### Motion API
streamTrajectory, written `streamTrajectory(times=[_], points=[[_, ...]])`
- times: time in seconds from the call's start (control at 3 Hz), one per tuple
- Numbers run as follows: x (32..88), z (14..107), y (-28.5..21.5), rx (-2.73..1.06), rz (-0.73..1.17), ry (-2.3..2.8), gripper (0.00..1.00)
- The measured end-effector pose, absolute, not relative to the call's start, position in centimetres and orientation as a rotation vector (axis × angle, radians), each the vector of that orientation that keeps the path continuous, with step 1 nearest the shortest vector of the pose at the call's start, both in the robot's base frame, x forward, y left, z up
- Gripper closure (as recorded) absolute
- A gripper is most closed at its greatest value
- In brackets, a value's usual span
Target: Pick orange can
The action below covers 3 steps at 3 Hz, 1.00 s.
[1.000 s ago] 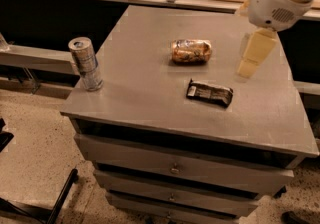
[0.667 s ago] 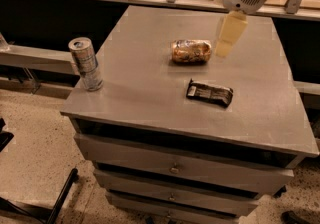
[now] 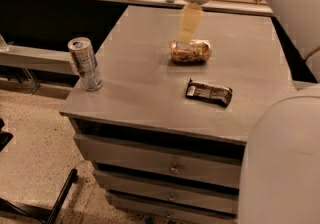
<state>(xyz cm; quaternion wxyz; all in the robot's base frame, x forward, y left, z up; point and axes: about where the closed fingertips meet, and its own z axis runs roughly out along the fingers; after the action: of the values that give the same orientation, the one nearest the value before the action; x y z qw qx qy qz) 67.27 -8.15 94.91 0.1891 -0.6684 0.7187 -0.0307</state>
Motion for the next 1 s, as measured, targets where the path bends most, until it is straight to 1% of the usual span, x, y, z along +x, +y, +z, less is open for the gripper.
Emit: streamTrajectory(times=[0.67,1.0], points=[[68.7,89.4,-4.7,-2.016,-0.175,2.056,0.00],[69.0,86.3,-5.0,-2.046,-0.185,2.124,0.18]])
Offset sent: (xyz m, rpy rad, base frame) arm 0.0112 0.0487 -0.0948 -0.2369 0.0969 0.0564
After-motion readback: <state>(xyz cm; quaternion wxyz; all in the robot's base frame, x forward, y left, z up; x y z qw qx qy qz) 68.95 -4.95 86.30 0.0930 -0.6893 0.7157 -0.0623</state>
